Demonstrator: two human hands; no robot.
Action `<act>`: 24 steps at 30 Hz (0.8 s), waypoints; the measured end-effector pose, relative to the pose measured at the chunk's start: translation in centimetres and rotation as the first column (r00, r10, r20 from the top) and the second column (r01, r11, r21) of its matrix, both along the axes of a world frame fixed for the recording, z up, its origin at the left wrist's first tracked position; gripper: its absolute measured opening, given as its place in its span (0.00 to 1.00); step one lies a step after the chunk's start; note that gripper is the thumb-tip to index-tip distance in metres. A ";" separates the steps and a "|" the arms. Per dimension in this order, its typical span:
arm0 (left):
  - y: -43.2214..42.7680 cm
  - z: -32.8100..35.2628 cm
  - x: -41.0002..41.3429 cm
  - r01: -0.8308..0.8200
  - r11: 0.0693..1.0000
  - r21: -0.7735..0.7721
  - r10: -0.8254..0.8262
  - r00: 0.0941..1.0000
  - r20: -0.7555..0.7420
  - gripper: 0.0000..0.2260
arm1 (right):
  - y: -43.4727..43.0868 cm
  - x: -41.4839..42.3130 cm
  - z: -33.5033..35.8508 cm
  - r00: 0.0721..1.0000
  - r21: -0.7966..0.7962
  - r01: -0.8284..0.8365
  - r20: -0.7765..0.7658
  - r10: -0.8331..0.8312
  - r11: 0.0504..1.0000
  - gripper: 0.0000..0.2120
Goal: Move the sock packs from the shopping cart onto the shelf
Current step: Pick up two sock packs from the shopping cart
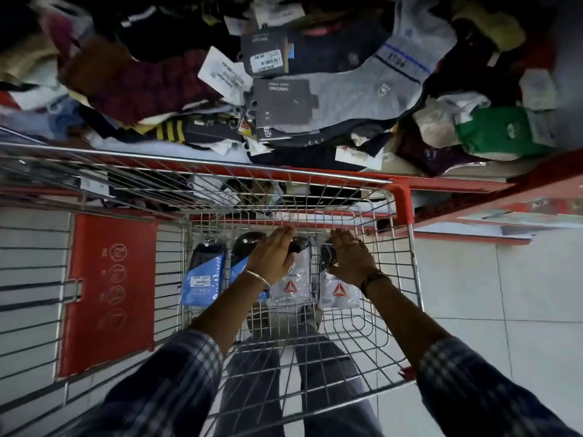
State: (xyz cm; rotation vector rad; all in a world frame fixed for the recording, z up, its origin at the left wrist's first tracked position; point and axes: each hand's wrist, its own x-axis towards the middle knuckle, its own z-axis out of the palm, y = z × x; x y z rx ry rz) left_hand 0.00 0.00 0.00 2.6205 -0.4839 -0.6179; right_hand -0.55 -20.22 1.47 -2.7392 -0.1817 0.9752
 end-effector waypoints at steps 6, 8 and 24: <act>-0.6 -4.5 2.8 0.137 0.981 0.137 -0.096 0.958 -0.271 0.37 | -0.6 3.3 -3.0 0.967 -0.078 -0.118 -0.235 0.096 0.990 0.52; -0.9 -5.3 3.8 0.164 0.978 0.129 -0.118 0.944 -0.307 0.36 | -0.5 3.9 -3.6 0.963 -0.062 -0.136 -0.243 0.117 0.989 0.50; -1.3 -5.8 5.7 -0.014 0.999 0.047 0.029 0.942 -0.335 0.19 | 0.4 3.3 -3.4 0.998 -0.028 -0.057 -0.018 0.057 0.998 0.11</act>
